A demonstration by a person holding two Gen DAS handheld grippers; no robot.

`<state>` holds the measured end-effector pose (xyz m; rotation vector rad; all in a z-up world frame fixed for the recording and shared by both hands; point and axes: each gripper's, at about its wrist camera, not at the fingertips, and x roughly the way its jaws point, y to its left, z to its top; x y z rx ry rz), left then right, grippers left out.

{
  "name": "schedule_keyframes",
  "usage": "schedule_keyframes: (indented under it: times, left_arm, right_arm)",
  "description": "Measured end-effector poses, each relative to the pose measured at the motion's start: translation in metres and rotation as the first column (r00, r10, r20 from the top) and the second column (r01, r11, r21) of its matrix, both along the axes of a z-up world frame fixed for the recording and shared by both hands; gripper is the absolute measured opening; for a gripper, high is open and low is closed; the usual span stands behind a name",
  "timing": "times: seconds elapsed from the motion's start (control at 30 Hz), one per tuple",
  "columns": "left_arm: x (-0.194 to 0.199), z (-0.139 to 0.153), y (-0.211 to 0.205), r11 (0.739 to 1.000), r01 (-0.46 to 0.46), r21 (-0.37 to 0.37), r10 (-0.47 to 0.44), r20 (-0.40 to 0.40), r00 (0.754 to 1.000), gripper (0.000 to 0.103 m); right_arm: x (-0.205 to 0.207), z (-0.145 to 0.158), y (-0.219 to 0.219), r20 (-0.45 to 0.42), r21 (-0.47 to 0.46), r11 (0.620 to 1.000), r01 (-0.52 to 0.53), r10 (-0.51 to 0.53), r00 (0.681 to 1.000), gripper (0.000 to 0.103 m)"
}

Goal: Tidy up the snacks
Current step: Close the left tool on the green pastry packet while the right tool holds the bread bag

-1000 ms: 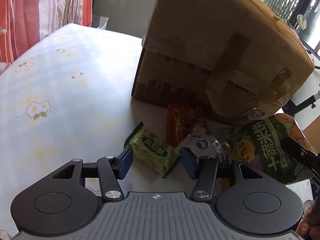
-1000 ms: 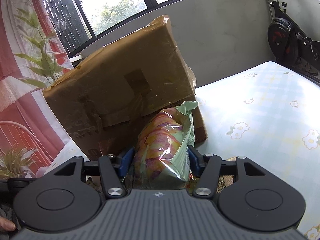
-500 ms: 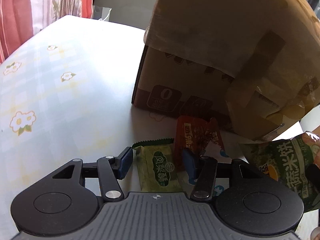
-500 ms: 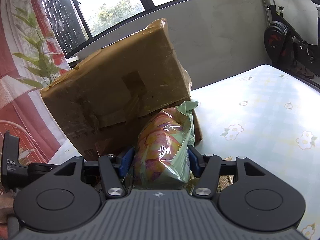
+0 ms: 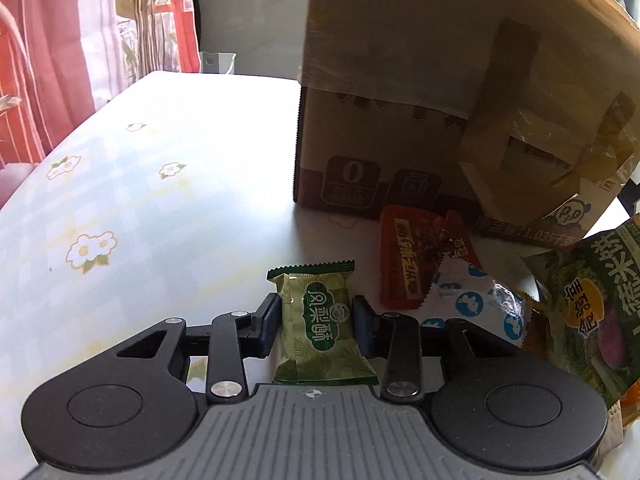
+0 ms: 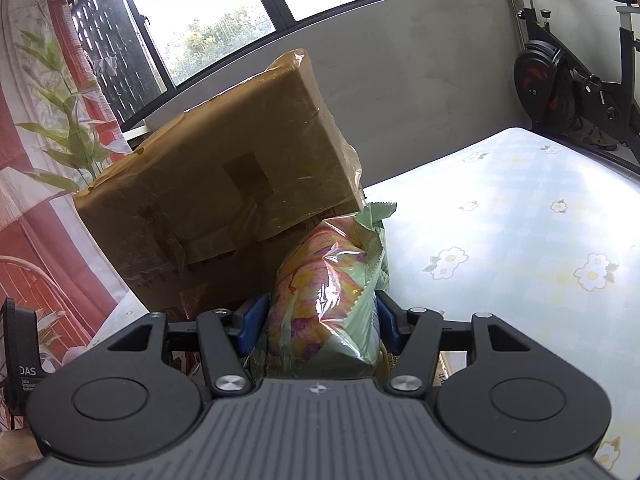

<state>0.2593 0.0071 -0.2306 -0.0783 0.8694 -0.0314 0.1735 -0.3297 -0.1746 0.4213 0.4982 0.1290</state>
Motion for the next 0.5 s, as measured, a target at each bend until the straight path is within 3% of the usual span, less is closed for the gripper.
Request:
schedule_keyframes:
  times: [0.2,0.5]
  left_arm:
    - [-0.010,0.007,0.013,0.998,-0.054,-0.042,0.054,0.003,0.999,0.041]
    - [-0.022,0.030,0.022,0.996,-0.079,-0.030,0.081,0.094,0.992,0.041]
  right_arm:
    - [0.000,0.001,-0.002,0.001,0.001,1.000,-0.004,0.004,1.000,0.059]
    - [-0.011,0.012,-0.013,0.036,-0.004,1.000,0.017,-0.017,0.999,0.058]
